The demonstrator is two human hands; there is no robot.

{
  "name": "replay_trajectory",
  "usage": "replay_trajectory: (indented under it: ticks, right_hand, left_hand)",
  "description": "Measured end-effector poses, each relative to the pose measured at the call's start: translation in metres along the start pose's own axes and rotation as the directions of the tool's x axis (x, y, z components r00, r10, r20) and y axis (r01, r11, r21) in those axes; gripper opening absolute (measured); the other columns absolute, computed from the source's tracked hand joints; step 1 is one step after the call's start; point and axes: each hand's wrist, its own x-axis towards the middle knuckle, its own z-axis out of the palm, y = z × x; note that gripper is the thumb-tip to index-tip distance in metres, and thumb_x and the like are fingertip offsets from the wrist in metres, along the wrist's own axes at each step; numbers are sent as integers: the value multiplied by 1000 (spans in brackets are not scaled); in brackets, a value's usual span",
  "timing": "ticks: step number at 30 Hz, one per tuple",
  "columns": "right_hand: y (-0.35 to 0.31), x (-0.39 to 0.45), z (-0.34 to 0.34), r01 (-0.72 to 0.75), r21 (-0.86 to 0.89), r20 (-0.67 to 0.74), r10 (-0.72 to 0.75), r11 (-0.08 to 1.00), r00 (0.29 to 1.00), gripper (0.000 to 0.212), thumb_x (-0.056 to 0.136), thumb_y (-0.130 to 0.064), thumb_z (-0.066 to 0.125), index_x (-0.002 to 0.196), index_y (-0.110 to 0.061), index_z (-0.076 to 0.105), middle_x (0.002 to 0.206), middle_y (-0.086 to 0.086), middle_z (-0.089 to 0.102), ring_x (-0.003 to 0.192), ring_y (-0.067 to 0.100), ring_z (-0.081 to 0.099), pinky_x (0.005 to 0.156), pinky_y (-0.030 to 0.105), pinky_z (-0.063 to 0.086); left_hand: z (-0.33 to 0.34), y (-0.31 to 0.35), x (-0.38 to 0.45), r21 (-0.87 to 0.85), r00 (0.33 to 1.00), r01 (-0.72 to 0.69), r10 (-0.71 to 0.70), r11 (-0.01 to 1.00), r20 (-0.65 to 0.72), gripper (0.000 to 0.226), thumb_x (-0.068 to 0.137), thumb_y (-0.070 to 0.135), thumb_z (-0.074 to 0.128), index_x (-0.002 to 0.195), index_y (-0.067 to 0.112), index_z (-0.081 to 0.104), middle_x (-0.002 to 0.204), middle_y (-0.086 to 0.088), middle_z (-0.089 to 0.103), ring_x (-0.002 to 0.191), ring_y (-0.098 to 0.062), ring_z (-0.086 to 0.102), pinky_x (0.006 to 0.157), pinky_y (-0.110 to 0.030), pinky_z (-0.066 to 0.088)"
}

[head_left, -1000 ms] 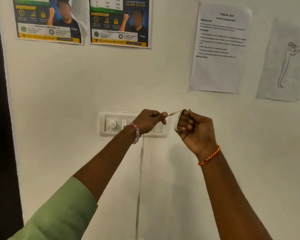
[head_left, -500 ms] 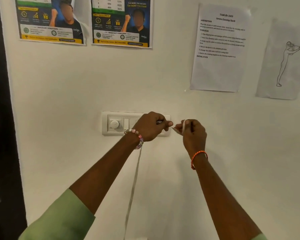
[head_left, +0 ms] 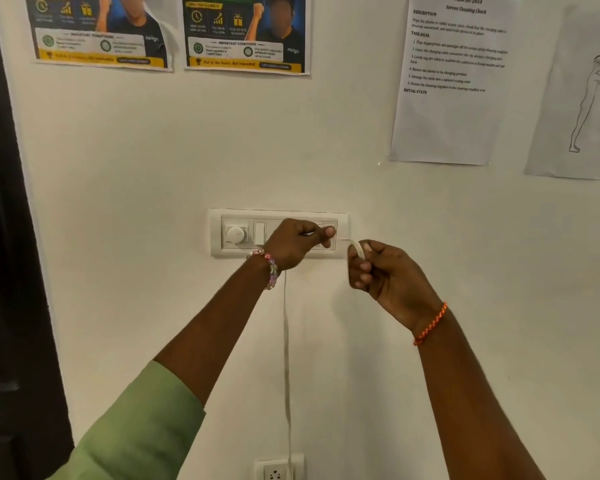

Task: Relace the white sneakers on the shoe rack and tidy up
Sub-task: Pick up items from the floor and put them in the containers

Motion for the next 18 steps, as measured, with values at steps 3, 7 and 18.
replay_trajectory:
  ticks: [3,7,18]
  right_hand:
    - [-2,4,7,88,393,-87,-59,915,994,42,98,-3,32,77,-2,68,67,3,59,56,9,56,55,21,51]
    - [-3,23,7,276,555,-368,-66,785,927,25,99,-1,36,89,5,59,81,14,68,68,18,70,64,26,58]
    - [50,39,0,197,-164,-672,-256,967,695,16,98,-2,42,95,1,58,84,10,68,80,21,70,80,32,58]
  left_hand:
    - [14,-7,-13,-93,991,119,-113,989,68,36,93,40,54,69,14,63,50,8,37,44,-8,28,44,-19,26]
    - [26,-13,-27,-56,964,178,-162,982,212,38,96,42,48,70,17,59,54,3,32,46,-9,25,43,-17,24]
    - [7,1,-26,357,986,-60,-1,932,167,32,96,33,52,80,12,69,62,3,56,59,-3,52,61,-15,37]
